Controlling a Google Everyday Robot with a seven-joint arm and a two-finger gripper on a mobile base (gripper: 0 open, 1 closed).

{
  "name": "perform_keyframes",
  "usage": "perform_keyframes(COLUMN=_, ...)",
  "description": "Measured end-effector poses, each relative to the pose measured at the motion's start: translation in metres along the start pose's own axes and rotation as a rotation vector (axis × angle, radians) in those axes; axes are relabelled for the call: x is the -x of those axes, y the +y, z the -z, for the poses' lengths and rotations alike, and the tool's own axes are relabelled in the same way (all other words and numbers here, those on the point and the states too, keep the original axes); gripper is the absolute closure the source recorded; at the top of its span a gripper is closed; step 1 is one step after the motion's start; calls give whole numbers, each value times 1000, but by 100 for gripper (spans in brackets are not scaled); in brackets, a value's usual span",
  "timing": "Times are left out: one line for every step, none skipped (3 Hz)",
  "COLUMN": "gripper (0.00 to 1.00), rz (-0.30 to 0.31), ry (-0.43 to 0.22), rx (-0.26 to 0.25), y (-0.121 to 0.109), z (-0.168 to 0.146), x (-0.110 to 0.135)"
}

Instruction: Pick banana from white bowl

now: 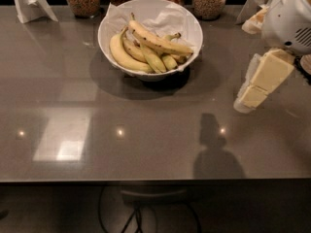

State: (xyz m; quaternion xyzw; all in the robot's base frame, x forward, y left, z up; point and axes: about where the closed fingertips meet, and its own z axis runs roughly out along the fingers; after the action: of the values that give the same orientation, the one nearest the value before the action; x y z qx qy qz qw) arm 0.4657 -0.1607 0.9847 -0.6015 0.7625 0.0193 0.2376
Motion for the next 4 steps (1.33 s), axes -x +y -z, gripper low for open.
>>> perform_keyframes(gripper=0, rz=-11, ry=-115, rx=23, y=-8, z=-16, x=42)
perform_keyframes(gripper=0, rz=-15, ry=-208, rx=58, y=-16, z=-34, x=90)
perform_keyframes(gripper=0, rz=-24, ry=-282, rx=94, y=-28, z=-60, x=140)
perform_keyframes(gripper=0, rz=-27, ry=-285, rx=93, y=-28, z=-61, x=139)
